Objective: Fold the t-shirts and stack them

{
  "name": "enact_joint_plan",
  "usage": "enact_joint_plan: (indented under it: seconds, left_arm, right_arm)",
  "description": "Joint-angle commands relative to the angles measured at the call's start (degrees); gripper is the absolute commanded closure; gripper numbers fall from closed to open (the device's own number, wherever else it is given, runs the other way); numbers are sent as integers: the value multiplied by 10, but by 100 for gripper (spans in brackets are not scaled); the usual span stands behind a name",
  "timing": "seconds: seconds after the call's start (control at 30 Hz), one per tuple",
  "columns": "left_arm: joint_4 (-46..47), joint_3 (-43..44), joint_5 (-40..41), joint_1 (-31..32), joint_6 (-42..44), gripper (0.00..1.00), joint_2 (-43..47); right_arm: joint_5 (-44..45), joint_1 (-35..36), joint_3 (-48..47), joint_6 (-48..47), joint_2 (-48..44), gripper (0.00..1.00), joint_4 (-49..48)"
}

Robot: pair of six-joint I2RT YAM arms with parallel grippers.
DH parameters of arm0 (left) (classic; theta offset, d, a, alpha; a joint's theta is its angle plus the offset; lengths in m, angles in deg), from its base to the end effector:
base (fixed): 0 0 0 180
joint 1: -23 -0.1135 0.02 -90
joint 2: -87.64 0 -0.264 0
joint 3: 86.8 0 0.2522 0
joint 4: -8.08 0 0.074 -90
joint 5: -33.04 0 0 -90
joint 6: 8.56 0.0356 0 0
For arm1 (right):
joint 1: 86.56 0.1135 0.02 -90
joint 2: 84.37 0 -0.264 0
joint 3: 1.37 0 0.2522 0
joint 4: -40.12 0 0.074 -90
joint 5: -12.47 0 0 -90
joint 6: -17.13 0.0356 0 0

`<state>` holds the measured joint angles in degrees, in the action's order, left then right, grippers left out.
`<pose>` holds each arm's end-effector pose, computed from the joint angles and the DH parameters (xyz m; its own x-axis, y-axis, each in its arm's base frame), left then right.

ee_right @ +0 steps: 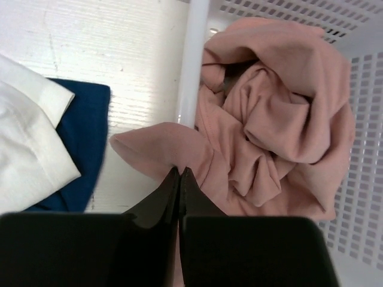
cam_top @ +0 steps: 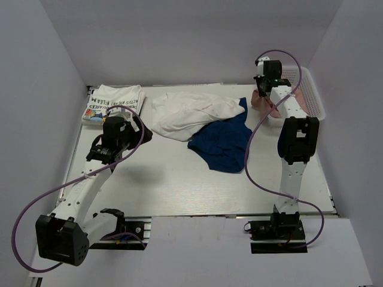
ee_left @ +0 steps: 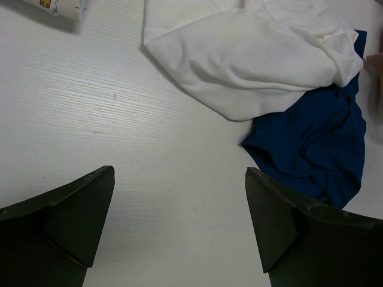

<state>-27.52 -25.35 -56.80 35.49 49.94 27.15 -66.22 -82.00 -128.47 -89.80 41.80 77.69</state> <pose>0.2268 -0.0501 0.2852 -0.5850 -0.4056 -0.7023 -0.1075 0.8971 -0.4285 0.5143 0.0340 0.2657 -0.5921 -0.3337 -0.7335 -0.0977 0.9333 -0.3456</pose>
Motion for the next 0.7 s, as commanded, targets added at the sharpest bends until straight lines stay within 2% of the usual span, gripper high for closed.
enact_joint_plan:
  seconds: [0.0,0.23,0.4,0.53,0.57,0.6,0.63,0.67]
  left_arm:
    - [0,6,-5,2,0,0,5]
    - [6,0,-5,2,0,0,11]
    - [12,6,-5,2,0,0,11]
    - [12,11,-11,2,0,0,0]
    - [12,11,-11,2,0,0,0]
    - [12,11,-11,2,0,0,0]
    - [12,11,-11,2,0,0,0]
    - [12,17,-11,2,0,0,0]
  right_arm:
    - [25,-10,-38,41,-14,100,-21]
    - [85,-60,-43,135,-83,100,-33]
    - [201,-109,-43,226,-79,100,-4]
    - [222,-128,-8,242,-73,99,1]
    - [210,-126,2,233,-79,87,-7]
    - [164,-125,21,226,-84,67,-15]
    - [141,-119,29,202,-94,11,-21]
    - [96,-116,29,199,-108,10,-17]
